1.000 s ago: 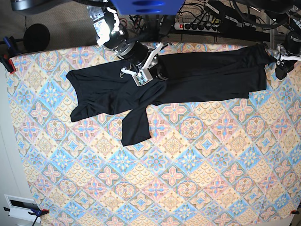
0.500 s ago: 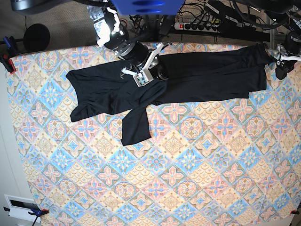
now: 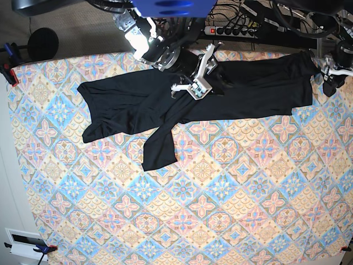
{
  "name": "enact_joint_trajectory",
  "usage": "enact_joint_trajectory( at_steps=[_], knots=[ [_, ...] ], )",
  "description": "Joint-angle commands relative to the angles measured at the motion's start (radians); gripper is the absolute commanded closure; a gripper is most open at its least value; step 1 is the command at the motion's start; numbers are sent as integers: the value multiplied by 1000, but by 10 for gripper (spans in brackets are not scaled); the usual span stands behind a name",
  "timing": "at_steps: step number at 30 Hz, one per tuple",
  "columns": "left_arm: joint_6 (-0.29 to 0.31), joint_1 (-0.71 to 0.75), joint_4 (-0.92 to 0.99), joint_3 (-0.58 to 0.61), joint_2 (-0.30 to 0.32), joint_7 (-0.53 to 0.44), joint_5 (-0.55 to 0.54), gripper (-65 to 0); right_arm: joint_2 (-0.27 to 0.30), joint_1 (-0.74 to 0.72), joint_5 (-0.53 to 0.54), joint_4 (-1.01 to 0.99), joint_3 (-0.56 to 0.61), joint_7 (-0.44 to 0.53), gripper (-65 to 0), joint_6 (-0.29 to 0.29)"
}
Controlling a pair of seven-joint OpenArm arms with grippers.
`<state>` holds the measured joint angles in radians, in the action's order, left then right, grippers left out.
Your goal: Layout the t-shirt on the table in an organized manner, then fold the t-shirt properly
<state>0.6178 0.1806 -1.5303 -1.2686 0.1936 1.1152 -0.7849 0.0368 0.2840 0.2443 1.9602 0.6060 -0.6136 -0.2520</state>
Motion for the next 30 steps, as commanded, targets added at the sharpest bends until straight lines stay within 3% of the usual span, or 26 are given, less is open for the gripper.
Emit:
enact_joint_trajectory(
  at_steps=[1,7,10,14,20,23,30],
  knots=[
    [3,4,-14,-4,17,-17,-14,-377,-4,-21,14,18,-1,30,-201,-4],
    [3,4,-14,-4,17,-19,-17,-377,-8,-160,20,12,-79,28,-202,-4],
    [3,7,-14,-6,17,-19,-17,-377,-22,-228,36,-26,-188,-52,-203,-4],
    [3,9,-14,-6,17,-19,-17,-377,-68,-322,142,-203,-380,-78,-203,-4],
    [3,9,-14,-6,17,-19,-17,-377,-74,-441,333,-491,-596,-78,-203,-4],
    [3,9,-14,-6,17,-20,-17,-377,-74,-486,361,-580,-639,-78,-203,-4],
    [3,7,-14,-9,17,-24,-17,-377,-74,-561,318,-749,-657,-67,-203,-4]
  ],
)
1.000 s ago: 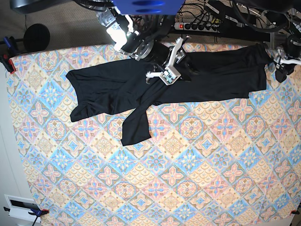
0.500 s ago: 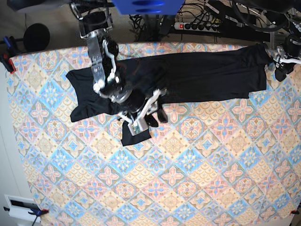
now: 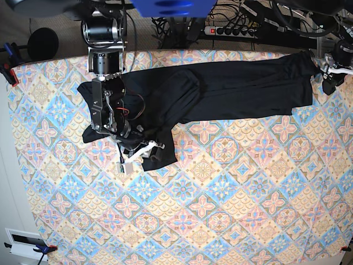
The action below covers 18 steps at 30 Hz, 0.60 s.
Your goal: Layout the t-shirt on the table in an organized manner, then fold the t-shirt properly
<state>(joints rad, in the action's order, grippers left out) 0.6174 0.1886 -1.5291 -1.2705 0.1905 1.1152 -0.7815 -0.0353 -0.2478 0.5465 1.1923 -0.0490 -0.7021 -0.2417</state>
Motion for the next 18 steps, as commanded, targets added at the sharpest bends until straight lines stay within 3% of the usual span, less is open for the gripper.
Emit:
enact_joint_trajectory(
  at_steps=[1,9,18],
  knots=[
    [3,-2,-15,-7,20,-24,-20,-377,-2,-37,11,7,-2,28,-203,-14],
    [3,-4,-15,-5,20,-24,-20,-377,4,-115,11,-107,-2,72,-203,-14],
    [3,-4,-15,-4,23,-25,-20,-377,77,-135,10,-205,-2,143,-203,-14]
  ],
)
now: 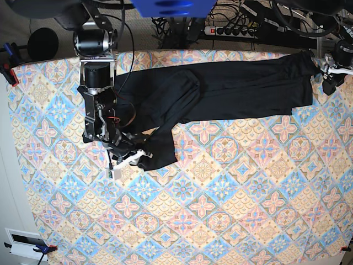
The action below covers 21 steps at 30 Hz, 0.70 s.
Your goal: Layout the t-shirt on the table in an organized manner, then fold the t-shirt properly
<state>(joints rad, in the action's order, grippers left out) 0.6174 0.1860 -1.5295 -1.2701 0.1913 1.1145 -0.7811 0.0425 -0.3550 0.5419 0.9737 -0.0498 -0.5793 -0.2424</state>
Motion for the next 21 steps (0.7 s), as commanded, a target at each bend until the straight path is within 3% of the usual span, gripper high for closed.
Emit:
enact_joint_trajectory(
  at_steps=[1,21],
  knots=[
    [3,-1,-15,-4,23,-24,-21,-377,3,-28,14,11,-2,20,-203,-13],
    [2,-3,-15,-4,23,-24,-21,-377,24,-22,14,12,9,14,-203,-13]
  ],
)
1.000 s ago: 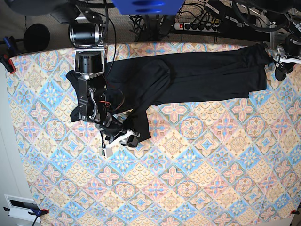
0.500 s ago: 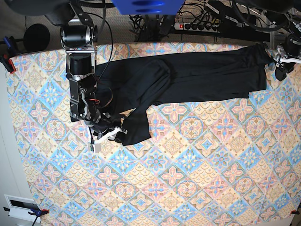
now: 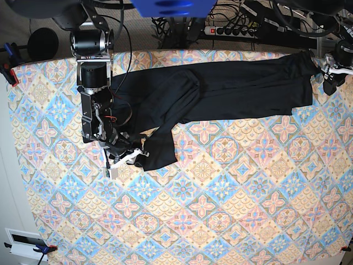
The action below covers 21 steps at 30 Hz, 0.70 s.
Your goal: Layout the t-shirt on the table in an organized manner, then fold the t-shirt properly
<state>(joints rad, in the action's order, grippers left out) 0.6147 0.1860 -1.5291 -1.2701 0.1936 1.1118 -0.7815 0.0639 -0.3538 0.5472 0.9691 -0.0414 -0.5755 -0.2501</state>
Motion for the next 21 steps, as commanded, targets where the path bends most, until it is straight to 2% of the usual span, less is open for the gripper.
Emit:
enact_joint_trajectory(
  at_steps=[1,8,14,21],
  knots=[
    [4,-3,-15,-4,20,-22,-20,-377,3,-23,9,17,1,9,-203,-5],
    [4,-3,-15,-4,20,-22,-20,-377,-2,31,9,23,2,7,-202,-5],
    [4,-3,-15,-4,20,-22,-20,-377,-3,34,12,23,68,10,-200,-5],
    [4,-3,-15,-4,20,-20,-20,-377,-23,34,14,21,71,7,-200,-5]
  ],
)
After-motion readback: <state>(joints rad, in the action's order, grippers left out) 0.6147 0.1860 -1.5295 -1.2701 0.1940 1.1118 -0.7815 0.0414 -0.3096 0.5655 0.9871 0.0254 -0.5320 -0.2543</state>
